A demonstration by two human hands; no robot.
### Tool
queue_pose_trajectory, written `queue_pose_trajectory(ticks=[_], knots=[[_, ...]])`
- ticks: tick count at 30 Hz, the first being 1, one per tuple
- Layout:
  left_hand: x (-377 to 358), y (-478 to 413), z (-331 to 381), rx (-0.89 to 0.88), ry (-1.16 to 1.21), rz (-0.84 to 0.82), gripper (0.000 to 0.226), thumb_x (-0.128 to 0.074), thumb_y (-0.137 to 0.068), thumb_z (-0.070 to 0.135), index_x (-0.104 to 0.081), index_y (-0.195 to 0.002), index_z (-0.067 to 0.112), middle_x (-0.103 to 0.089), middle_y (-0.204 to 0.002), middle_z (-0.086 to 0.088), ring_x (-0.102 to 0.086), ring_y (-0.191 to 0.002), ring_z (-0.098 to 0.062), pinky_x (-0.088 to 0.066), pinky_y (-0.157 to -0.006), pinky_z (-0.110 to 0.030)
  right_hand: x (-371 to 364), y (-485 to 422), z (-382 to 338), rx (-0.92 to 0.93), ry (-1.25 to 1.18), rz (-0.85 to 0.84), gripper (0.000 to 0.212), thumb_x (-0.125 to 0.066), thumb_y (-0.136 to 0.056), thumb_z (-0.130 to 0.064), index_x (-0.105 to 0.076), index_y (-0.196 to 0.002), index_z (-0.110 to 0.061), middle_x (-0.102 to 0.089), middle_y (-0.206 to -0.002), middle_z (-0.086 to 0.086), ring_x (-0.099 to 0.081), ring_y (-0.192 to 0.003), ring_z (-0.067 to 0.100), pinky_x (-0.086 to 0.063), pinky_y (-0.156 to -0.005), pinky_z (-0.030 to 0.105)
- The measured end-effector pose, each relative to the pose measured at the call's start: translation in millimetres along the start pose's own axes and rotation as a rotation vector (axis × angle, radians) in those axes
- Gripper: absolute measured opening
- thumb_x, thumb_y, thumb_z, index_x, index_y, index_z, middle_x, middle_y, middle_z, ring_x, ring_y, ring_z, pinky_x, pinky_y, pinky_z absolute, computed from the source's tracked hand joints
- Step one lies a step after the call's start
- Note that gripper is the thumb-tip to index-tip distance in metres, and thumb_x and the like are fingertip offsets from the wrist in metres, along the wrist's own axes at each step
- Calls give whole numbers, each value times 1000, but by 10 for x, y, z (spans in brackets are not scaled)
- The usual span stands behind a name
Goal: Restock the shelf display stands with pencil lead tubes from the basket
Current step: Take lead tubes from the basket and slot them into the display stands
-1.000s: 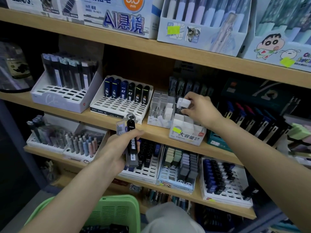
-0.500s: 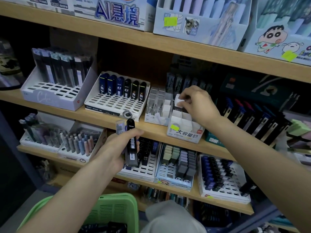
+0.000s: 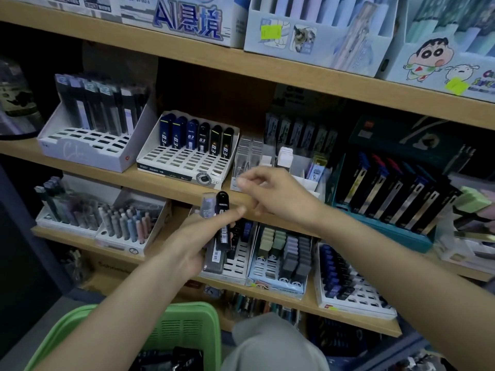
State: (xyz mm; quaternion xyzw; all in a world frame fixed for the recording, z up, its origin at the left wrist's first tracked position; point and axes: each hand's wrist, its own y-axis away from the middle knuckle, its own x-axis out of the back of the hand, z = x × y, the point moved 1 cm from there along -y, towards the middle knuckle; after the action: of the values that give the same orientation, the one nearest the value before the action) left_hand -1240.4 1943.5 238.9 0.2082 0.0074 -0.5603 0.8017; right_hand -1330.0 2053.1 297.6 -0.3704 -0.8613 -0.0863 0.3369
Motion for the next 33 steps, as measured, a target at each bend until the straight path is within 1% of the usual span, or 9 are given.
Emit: queue_pose_trajectory(ticks=[3, 7, 10, 12, 16, 19, 24, 30, 33], knots=[[-17, 45, -24, 6, -43, -23, 77, -91, -33, 40, -65, -102, 17, -65, -105, -12, -58, -107, -32, -46, -89, -44, -117, -14, -45, -85, -88, -92, 13, -64, -88, -28, -67, -87, -15, -61, -67, 1, -56, -54, 4, -50, -55, 14], [37, 82, -36, -7, -21, -26, 36, -83, -59, 22, -67, -90, 13, -63, -65, 1, -56, -66, -16, -44, -57, -28, -158, -24, -63, -192, -165, -165, 12, -67, -86, -22, -70, -87, -10, -64, -78, 2, -58, -58, 0, -48, -53, 11], [72, 143, 4, -13, 64, -37, 30, -77, -69, 24, -64, -92, 10, -58, -61, 0, -52, -53, -12, -47, -44, -22, -169, -14, -88, -279, -267, -227, 11, -62, -90, -22, -65, -83, -13, -64, -80, 1, -61, -63, 2, -51, -57, 13], [112, 176, 26, -19, 88, -46, 38, -74, -70, 36, -64, -98, 10, -57, -64, -3, -52, -52, -12, -48, -45, -21, -173, -7, -120, -311, -351, -234, 12, -59, -92, -19, -62, -82, -12, -66, -81, 3, -63, -68, 4, -54, -61, 13], [237, 233, 54, -37, 114, -31, 41, -68, -69, 46, -63, -91, 12, -58, -61, -3, -51, -47, -13, -47, -44, -21, -167, -39, -203, -305, -473, -149, 10, -58, -91, -14, -62, -83, -9, -67, -76, 4, -65, -63, 6, -54, -58, 13], [394, 247, 82, -26, 162, 31, 36, -70, -74, 42, -61, -90, 12, -56, -61, -4, -51, -45, -12, -48, -46, -22, -127, -144, -254, -250, -513, 1, 13, -60, -89, -10, -62, -99, -2, -68, -78, 6, -65, -57, 5, -55, -58, 14], [710, 232, 113, -42, 208, 148, 27, -71, -79, 34, -58, -79, 10, -55, -52, -3, -50, -39, -11, -45, -40, -17, -168, -372, -389, -99, -353, 151, 19, -64, -87, -4, -61, -106, -1, -65, -78, 7, -66, -63, 7, -56, -64, 14], [1062, 143, 113, -35, 245, 195, 27, -73, -79, 34, -59, -80, 10, -57, -60, -4, -51, -45, -13, -46, -42, -20, -213, -871, -458, 184, 234, 462, 12, -64, -90, -17, -66, -101, -15, -61, -83, -1, -64, -81, 15, -54, -78, 26], [1170, 76, 108, -38, 281, 194, 26, -73, -79, 31, -59, -83, 9, -56, -58, -4, -51, -48, -15, -48, -46, -21, -203, -1085, -448, 247, 389, 502, 20, -62, -92, -17, -66, -110, -10, -60, -89, -1, -54, -75, 3, -45, -73, 14]])
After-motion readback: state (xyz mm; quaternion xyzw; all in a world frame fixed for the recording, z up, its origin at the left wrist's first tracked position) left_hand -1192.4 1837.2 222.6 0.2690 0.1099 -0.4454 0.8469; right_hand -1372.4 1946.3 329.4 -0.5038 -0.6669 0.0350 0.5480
